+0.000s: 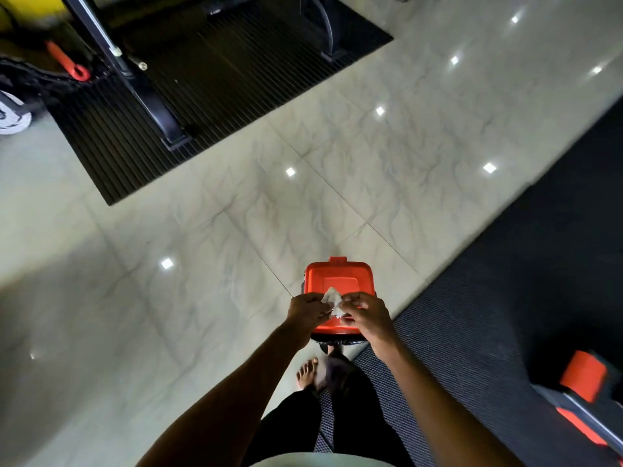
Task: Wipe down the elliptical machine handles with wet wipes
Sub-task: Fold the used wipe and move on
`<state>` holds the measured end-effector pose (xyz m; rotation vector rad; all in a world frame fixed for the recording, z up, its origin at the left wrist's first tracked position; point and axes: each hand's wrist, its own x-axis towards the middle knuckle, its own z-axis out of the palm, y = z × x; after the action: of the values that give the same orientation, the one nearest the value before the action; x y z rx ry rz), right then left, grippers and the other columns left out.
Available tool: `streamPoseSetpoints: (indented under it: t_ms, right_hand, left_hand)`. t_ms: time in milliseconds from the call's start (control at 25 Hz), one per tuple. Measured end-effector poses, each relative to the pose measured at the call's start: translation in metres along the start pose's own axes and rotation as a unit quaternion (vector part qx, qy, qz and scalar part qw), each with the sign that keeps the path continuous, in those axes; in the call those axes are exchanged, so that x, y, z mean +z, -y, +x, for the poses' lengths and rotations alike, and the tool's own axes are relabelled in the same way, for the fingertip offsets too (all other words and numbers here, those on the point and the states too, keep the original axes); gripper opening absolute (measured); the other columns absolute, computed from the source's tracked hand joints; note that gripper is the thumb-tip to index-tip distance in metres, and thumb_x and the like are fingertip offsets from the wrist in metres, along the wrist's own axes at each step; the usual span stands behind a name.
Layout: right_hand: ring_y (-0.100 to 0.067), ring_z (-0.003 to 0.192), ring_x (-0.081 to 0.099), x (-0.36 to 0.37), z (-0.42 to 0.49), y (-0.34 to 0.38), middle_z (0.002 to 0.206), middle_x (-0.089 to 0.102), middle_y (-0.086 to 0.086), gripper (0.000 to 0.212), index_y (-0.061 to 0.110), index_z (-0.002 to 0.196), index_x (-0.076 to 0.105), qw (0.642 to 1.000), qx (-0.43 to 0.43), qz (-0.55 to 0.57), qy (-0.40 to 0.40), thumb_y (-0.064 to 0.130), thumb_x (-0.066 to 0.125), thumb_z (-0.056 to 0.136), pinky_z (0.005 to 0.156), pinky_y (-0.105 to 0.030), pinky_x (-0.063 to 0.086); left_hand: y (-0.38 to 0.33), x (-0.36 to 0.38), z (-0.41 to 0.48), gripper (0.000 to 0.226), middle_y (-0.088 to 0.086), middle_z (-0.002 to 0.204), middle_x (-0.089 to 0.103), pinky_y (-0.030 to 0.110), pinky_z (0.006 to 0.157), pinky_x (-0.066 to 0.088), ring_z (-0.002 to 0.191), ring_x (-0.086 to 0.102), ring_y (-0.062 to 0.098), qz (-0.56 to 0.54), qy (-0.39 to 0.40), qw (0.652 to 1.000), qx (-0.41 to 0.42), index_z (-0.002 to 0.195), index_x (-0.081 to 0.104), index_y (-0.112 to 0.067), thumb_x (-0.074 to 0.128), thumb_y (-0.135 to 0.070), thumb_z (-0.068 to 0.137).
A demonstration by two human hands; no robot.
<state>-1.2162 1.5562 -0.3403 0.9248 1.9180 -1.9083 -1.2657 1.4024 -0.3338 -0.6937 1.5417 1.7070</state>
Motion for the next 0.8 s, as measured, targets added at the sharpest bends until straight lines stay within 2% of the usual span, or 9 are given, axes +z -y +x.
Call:
streamPoseSetpoints:
  t_ms: [80, 200, 280, 400, 520, 600, 720, 800]
  right_hand:
    - [-0.027, 0.078, 0.076, -0.002, 0.009, -0.008, 0.103, 0.076, -0.018, 0.011, 0.004, 0.099, 0.073, 1.0, 0.014, 0.011, -0.007, 0.008, 0.079, 0.089, 0.083, -0.048, 0.064]
    - [-0.027, 0.081, 0.077, -0.006, 0.02, -0.023, 0.101, 0.077, -0.014, 0.011, 0.006, 0.099, 0.073, 0.999, 0.029, 0.015, -0.022, 0.009, 0.078, 0.09, 0.084, -0.046, 0.064]
    - [-0.026, 0.08, 0.078, -0.008, 0.029, -0.032, 0.1, 0.077, -0.012, 0.01, 0.008, 0.098, 0.073, 0.999, 0.043, 0.013, -0.027, 0.009, 0.079, 0.089, 0.083, -0.045, 0.064]
    - [-0.023, 0.074, 0.077, -0.009, 0.043, -0.044, 0.099, 0.075, -0.014, 0.011, 0.008, 0.094, 0.071, 0.998, 0.056, 0.013, -0.033, 0.008, 0.081, 0.088, 0.075, -0.041, 0.064]
    - [-0.022, 0.072, 0.074, -0.01, 0.055, -0.054, 0.095, 0.073, -0.017, 0.014, 0.008, 0.092, 0.068, 0.997, 0.067, 0.02, -0.04, 0.002, 0.08, 0.087, 0.069, -0.036, 0.06]
    - [-0.023, 0.073, 0.076, -0.01, 0.058, -0.063, 0.09, 0.075, -0.013, 0.02, 0.008, 0.095, 0.069, 0.996, 0.077, 0.018, -0.043, 0.013, 0.084, 0.084, 0.073, -0.042, 0.063]
    - [-0.026, 0.075, 0.078, -0.011, 0.065, -0.077, 0.084, 0.078, -0.007, 0.053, 0.011, 0.097, 0.072, 0.997, 0.067, -0.025, -0.04, 0.05, 0.089, 0.065, 0.075, -0.046, 0.064]
    - [-0.027, 0.074, 0.078, -0.01, 0.075, -0.091, 0.082, 0.078, -0.006, 0.049, 0.013, 0.094, 0.073, 0.996, 0.064, -0.05, -0.047, 0.05, 0.09, 0.066, 0.071, -0.045, 0.064]
  left_hand:
    - [0.005, 0.003, 0.014, 0.016, 0.015, 0.087, 0.071, 0.034, 0.08, 0.06, 0.081, 0.069, 0.026, 0.008, -0.011, 1.0, -0.017, 0.099, 0.069, 0.004, 0.068, 0.014, 0.087]
    - [0.014, 0.01, 0.028, 0.017, 0.016, 0.086, 0.072, 0.034, 0.077, 0.06, 0.079, 0.069, 0.027, 0.026, -0.021, 0.999, -0.029, 0.091, 0.071, -0.002, 0.068, 0.014, 0.086]
    - [0.018, 0.015, 0.035, 0.015, 0.018, 0.087, 0.071, 0.034, 0.074, 0.061, 0.077, 0.069, 0.028, 0.017, -0.024, 0.999, -0.036, 0.093, 0.07, 0.001, 0.069, 0.014, 0.086]
    - [0.025, 0.022, 0.046, 0.019, 0.022, 0.089, 0.068, 0.029, 0.064, 0.063, 0.075, 0.069, 0.029, 0.018, -0.035, 0.998, -0.05, 0.102, 0.069, 0.008, 0.068, 0.017, 0.085]
    - [0.029, 0.028, 0.055, 0.016, 0.021, 0.088, 0.069, 0.03, 0.067, 0.063, 0.08, 0.068, 0.031, 0.017, -0.042, 0.997, -0.055, 0.093, 0.07, 0.003, 0.067, 0.017, 0.086]
    - [0.033, 0.03, 0.061, 0.019, 0.016, 0.082, 0.07, 0.034, 0.07, 0.062, 0.077, 0.068, 0.03, 0.045, -0.055, 0.995, -0.063, 0.085, 0.07, -0.004, 0.068, 0.015, 0.087]
    - [0.041, 0.029, 0.072, 0.015, 0.014, 0.079, 0.071, 0.031, 0.067, 0.062, 0.068, 0.069, 0.026, 0.059, -0.058, 0.994, -0.075, 0.093, 0.071, 0.0, 0.069, 0.014, 0.087]
    - [0.045, 0.03, 0.081, 0.017, 0.017, 0.083, 0.07, 0.028, 0.065, 0.062, 0.07, 0.068, 0.027, 0.052, -0.056, 0.994, -0.081, 0.095, 0.071, 0.001, 0.066, 0.016, 0.087]
